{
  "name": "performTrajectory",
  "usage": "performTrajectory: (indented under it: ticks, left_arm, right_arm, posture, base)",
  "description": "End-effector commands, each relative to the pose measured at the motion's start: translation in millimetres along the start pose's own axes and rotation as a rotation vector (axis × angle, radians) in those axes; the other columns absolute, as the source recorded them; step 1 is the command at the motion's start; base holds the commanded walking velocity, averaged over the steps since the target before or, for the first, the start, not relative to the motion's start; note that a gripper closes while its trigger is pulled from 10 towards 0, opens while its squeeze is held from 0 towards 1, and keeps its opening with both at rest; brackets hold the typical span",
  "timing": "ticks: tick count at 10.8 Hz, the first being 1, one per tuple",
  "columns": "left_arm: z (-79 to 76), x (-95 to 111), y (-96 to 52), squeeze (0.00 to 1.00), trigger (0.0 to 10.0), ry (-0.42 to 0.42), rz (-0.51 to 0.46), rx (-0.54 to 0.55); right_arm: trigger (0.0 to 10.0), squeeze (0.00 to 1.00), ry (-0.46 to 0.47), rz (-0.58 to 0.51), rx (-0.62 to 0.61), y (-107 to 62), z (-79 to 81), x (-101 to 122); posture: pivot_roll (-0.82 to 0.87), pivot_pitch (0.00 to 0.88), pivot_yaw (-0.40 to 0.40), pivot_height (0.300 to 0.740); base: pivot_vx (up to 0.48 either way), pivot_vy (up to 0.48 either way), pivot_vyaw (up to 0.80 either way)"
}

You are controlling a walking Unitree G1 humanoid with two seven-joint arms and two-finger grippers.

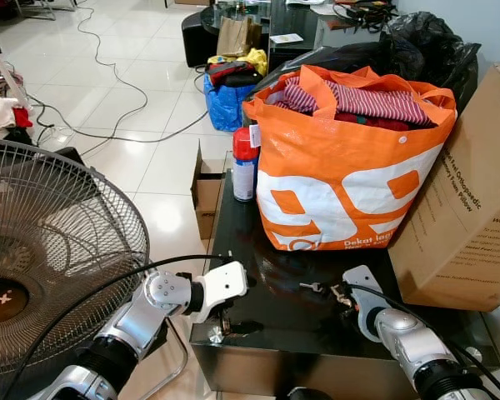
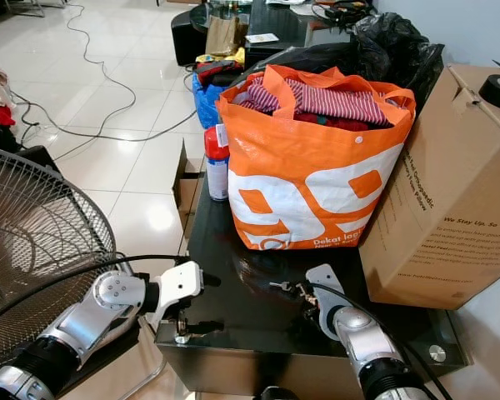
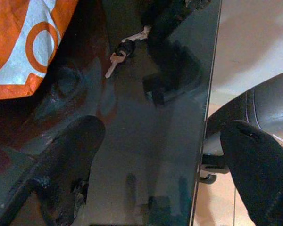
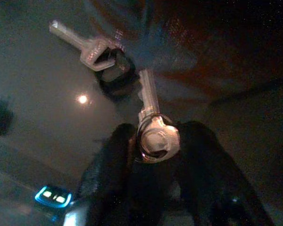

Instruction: Hang keys on a hook

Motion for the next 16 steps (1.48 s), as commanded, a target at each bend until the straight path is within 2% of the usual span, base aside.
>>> performTrajectory:
  ticks: [1, 7, 9, 10, 12, 13, 14, 15, 16]
  left_arm:
    - [2.1, 1.3, -0.4, 0.06, 10.0, 0.016, 0.006, -0.001]
    - [5.0, 3.4, 2.2, 0.05, 10.0, 0.024, 0.001, 0.007]
    - [5.5, 4.5, 2.8, 0.05, 10.0, 0.027, -0.003, 0.012]
    - [5.8, 4.3, 2.9, 0.05, 10.0, 0.027, -0.004, 0.016]
    - [7.1, 4.9, 3.6, 0.05, 10.0, 0.031, -0.007, 0.022]
    - [12.3, 8.7, 2.7, 0.05, 10.0, 0.036, -0.027, 0.052]
    - [24.7, 21.7, -0.4, 0.04, 10.0, -0.010, -0.109, 0.130]
    - [51.4, 50.3, -15.9, 0.05, 10.0, -0.099, -0.294, 0.306]
    - [65.2, 60.4, -30.3, 0.05, 10.0, -0.117, -0.356, 0.405]
  right_arm:
    - [0.0, 0.00, -0.001, 0.007, -0.004, -0.4, -1.8, -0.1]
    - [0.0, 0.00, -0.014, -0.002, -0.013, -1.2, -4.4, 0.7]
    - [0.0, 0.00, 0.002, -0.059, -0.025, -9.1, -10.9, 9.4]
    - [0.0, 0.00, 0.031, -0.099, -0.038, -17.7, -16.0, 13.5]
    - [0.0, 0.00, 0.031, -0.137, -0.062, -29.4, -22.1, 14.8]
    - [0.0, 0.00, 0.077, -0.206, -0.082, -40.9, -27.6, 23.7]
    - [0.0, 0.00, 0.162, -0.303, -0.094, -57.2, -33.3, 36.0]
    - [0.0, 0.00, 0.236, -0.426, -0.119, -80.9, -39.3, 53.2]
    - [0.0, 0.00, 0.281, -0.494, -0.127, -94.7, -39.7, 64.5]
  posture:
    - [-0.20, 0.000, 0.024, 0.740]
    - [-0.21, 0.000, 0.023, 0.740]
    - [-0.21, 0.000, 0.018, 0.740]
    - [-0.21, 0.000, 0.017, 0.740]
    - [-0.21, 0.000, 0.016, 0.740]
    - [-0.21, 0.000, 0.014, 0.740]
    - [-0.20, 0.000, 0.015, 0.740]
    - [-0.19, 0.000, 0.012, 0.740]
    - [-0.18, 0.000, 0.010, 0.740]
  base:
    - [0.000, 0.000, 0.00]
    - [0.000, 0.000, 0.00]
    - [0.000, 0.000, 0.00]
    - [0.000, 0.000, 0.00]
    - [0.000, 0.000, 0.00]
    - [0.000, 0.000, 0.00]
    - [0.000, 0.000, 0.00]
    - [0.000, 0.000, 0.00]
    - [0.000, 0.000, 0.00]
Point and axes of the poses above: a point about 5 cm out from each wrist's last joint towards the gripper, its own y axis pointing out of the wrist towards the gripper, its own x axis along the axis of the wrist's last joint, z = x × y, the point moved 4 cm from there along y, pointing out of the wrist towards the gripper, and after that the axes turned 6 degrees about -y, right-handed, at the moved point
